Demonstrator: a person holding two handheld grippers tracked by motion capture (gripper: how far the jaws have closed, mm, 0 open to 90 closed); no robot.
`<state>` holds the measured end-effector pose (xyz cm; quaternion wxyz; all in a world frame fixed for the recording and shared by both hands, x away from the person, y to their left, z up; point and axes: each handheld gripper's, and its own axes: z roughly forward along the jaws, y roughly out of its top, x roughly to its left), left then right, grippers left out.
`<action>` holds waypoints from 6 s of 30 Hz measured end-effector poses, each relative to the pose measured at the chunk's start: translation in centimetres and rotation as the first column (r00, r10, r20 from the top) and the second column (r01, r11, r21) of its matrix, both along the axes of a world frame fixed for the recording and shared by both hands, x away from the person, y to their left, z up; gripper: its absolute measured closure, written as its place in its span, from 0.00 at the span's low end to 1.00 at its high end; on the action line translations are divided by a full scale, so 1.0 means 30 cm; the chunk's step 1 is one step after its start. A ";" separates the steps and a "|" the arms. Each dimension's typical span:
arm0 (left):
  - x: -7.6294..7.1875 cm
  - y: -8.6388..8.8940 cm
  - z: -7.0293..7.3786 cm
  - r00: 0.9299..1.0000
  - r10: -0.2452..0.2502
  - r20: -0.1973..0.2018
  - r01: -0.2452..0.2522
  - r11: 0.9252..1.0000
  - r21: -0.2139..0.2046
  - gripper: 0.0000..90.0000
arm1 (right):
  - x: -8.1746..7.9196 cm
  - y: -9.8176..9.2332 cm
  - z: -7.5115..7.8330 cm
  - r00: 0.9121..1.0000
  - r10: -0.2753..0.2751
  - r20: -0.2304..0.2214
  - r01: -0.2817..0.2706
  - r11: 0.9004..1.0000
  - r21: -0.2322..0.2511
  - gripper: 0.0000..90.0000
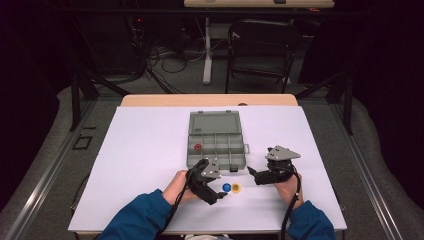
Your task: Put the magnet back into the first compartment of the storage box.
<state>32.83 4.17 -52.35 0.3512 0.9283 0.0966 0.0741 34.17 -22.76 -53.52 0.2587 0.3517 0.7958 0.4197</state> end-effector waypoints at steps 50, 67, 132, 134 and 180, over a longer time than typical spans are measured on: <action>0.052 -0.056 -0.089 0.993 -0.073 -0.092 0.076 0.996 0.037 0.68 | 0.000 -0.002 0.000 1.000 -0.003 -0.001 0.003 1.000 -0.004 0.00; 0.059 -0.039 -0.089 0.993 -0.058 -0.100 0.063 0.997 0.050 0.62 | 0.000 -0.002 0.001 1.000 -0.003 -0.001 0.003 1.000 -0.006 0.00; 0.082 0.139 0.044 0.998 0.064 -0.006 -0.064 0.998 0.022 0.69 | -0.001 -0.006 0.002 1.000 -0.004 0.005 0.004 1.000 0.002 0.00; 0.084 0.144 0.049 0.998 0.069 -0.002 -0.069 0.997 0.018 0.69 | -0.001 -0.005 0.002 1.000 -0.005 0.006 0.005 1.000 0.001 0.00; 0.249 0.230 0.173 0.975 0.208 0.075 -0.207 0.978 -0.017 0.69 | -0.001 -0.005 0.003 1.000 -0.009 0.007 0.009 1.000 -0.003 0.00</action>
